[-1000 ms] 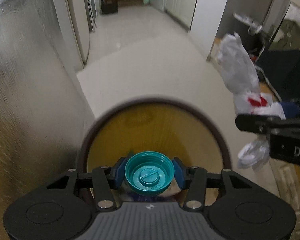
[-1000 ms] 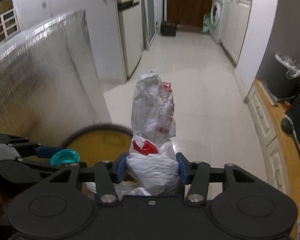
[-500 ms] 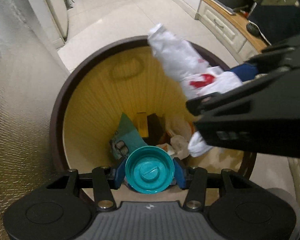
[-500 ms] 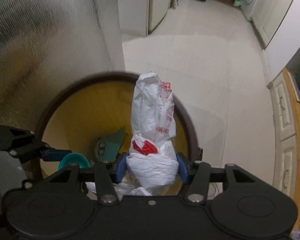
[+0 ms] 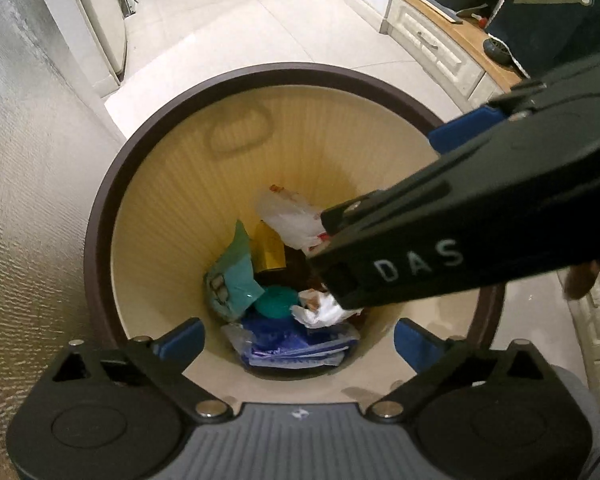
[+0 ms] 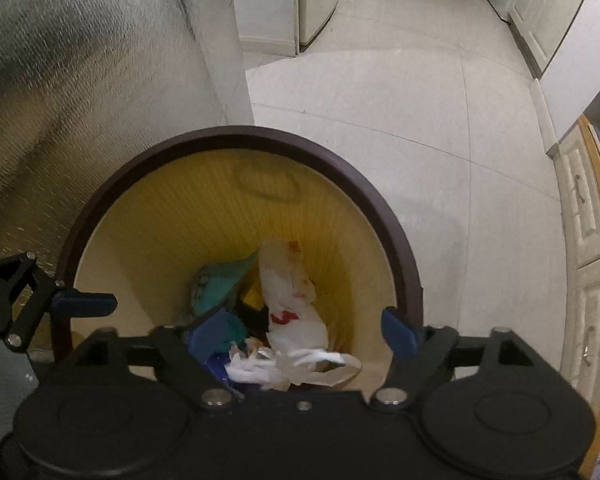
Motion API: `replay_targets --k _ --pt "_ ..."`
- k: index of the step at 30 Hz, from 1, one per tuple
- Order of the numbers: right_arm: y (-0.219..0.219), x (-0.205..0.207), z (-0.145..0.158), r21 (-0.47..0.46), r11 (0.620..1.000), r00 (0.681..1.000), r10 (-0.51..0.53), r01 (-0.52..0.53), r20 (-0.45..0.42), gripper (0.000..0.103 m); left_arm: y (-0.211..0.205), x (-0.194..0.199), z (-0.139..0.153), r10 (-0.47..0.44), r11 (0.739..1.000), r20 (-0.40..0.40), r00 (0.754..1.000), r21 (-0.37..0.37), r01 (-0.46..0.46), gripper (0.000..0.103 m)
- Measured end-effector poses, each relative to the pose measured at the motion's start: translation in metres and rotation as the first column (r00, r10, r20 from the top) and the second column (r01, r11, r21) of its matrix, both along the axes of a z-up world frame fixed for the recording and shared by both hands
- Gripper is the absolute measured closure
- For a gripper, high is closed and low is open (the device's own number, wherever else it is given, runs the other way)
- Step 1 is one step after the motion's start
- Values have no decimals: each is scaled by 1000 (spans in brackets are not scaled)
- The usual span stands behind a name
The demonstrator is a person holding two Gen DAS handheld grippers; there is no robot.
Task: Collect trash
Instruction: 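Open the right tool to drop the white bag while the left drops the teal cap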
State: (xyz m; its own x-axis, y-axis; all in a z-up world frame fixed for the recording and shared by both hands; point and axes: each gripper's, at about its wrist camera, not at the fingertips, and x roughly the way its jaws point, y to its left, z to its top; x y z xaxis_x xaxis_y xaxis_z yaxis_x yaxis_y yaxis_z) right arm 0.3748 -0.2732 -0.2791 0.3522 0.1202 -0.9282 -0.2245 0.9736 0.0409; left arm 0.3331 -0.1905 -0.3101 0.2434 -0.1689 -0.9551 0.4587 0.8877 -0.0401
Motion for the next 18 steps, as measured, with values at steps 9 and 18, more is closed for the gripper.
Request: replay_targets --k 9,18 --pt "-10 -18 18 58 998 999 0 -3 39 0 3 -12 20 30 999 20 999 -44 -30 0" --pt "-11 -48 62 77 997 992 -19 10 126 0 15 -35 58 49 997 91 995 -65 -43 0"
